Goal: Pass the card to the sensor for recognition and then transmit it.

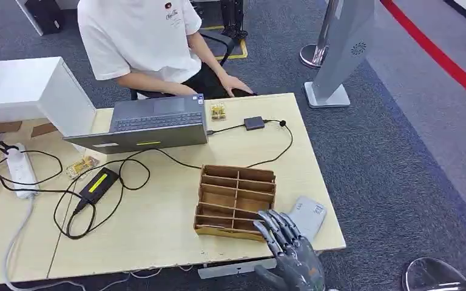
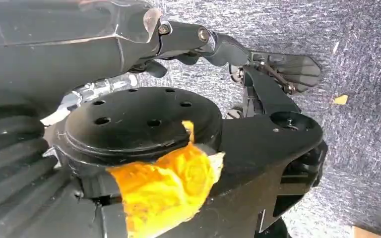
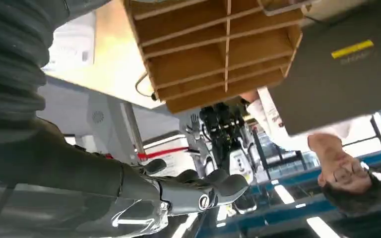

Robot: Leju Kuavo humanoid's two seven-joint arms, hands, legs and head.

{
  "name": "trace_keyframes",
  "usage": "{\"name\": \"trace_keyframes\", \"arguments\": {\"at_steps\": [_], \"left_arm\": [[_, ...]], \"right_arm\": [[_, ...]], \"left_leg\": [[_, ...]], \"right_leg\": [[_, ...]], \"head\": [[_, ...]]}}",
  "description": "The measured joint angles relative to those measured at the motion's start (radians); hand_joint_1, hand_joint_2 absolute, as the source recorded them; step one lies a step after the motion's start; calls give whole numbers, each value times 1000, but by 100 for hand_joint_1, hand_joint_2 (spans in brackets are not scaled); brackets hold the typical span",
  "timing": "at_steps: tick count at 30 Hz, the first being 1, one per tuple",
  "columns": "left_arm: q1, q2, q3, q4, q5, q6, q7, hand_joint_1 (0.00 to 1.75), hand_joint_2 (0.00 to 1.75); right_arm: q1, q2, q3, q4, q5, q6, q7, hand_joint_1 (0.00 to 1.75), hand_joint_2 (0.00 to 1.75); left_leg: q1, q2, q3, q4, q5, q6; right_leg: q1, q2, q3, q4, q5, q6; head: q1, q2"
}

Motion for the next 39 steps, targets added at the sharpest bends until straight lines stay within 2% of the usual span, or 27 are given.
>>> {"name": "trace_keyframes", "arguments": {"at_steps": [5,10,11,19,39], "left_arm": [[-2,0,0,0,-17,1,10,0,0],[-2,0,0,0,-24,6,18,0,0],[-2,0,0,0,-25,6,19,0,175],[-4,0,0,0,-9,17,29,0,175],[-13,-3,63,0,77,37,28,0,175]], "right_arm": [[-67,80,21,135,-59,43,-67,0,175],[-125,152,39,239,-106,57,-96,0,175],[-136,161,40,256,-110,57,-97,0,175],[-184,222,57,360,-147,54,-100,0,175],[-237,281,87,486,-211,33,-110,0,175]], "left_leg": [[0,0,0,0,0,0],[0,0,0,0,1,0],[0,0,0,0,1,0],[0,0,0,0,0,0],[0,0,0,0,0,0]], "right_leg": [[0,0,0,0,0,0],[0,0,0,0,0,0],[0,0,0,0,0,0],[0,0,0,0,0,0],[0,0,0,0,0,0]], "head": [[1,0],[1,0],[1,0],[0,0],[1,0]]}}
